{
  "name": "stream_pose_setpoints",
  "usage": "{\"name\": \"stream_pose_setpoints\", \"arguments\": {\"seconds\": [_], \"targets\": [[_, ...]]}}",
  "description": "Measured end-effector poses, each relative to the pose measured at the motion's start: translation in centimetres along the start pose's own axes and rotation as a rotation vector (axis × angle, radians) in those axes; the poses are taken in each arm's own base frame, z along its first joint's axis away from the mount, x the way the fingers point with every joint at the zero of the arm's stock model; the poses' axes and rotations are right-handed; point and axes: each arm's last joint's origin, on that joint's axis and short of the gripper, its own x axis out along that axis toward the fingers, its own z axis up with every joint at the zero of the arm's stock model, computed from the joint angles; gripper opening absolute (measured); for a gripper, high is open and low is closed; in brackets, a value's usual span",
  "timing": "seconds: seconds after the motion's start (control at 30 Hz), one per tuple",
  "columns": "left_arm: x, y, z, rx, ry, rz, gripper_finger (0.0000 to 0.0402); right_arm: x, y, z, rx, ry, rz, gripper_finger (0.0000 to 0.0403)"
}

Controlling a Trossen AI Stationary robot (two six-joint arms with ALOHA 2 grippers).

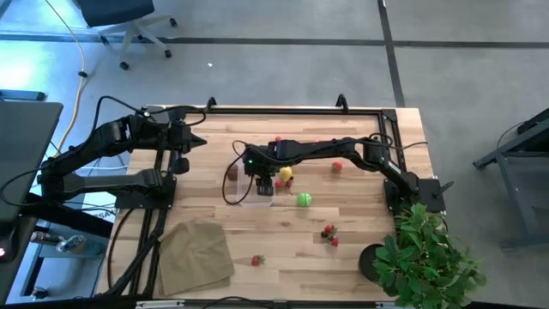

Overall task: Pick and placing Produce into tupperware
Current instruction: Put the lemon into the transparent bin, then put the strawberry into the transparent bin

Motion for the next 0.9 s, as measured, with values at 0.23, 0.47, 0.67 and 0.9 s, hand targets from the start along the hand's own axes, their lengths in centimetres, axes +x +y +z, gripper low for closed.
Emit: {"name": "stream_pose_setpoints", "arguments": {"seconds": [0.23, 0.47, 0.67, 0.9], "targets": [[0.0, 0.0, 0.0, 0.0, 0.0, 0.0, 0.0001, -0.01, -0.11, 0.01, 0.011, -0.006, 0.023, 0.0193], [0.0, 0.0, 0.0, 0.0, 0.0, 0.0, 0.0001, -0.04, -0.59, -0.05, 0.041, -0.01, 0.049, 0.0231], [0.0, 0.0, 0.01, 0.0, -0.001, 0.0, 0.0001, -0.06, -0.59, -0.05, 0.028, -0.01, 0.048, 0.0267], [0.0, 0.0, 0.0, 0.0, 0.0, 0.0, 0.0001, -0.49, -0.6, 0.26, 0.017, -0.014, 0.048, 0.027]]}}
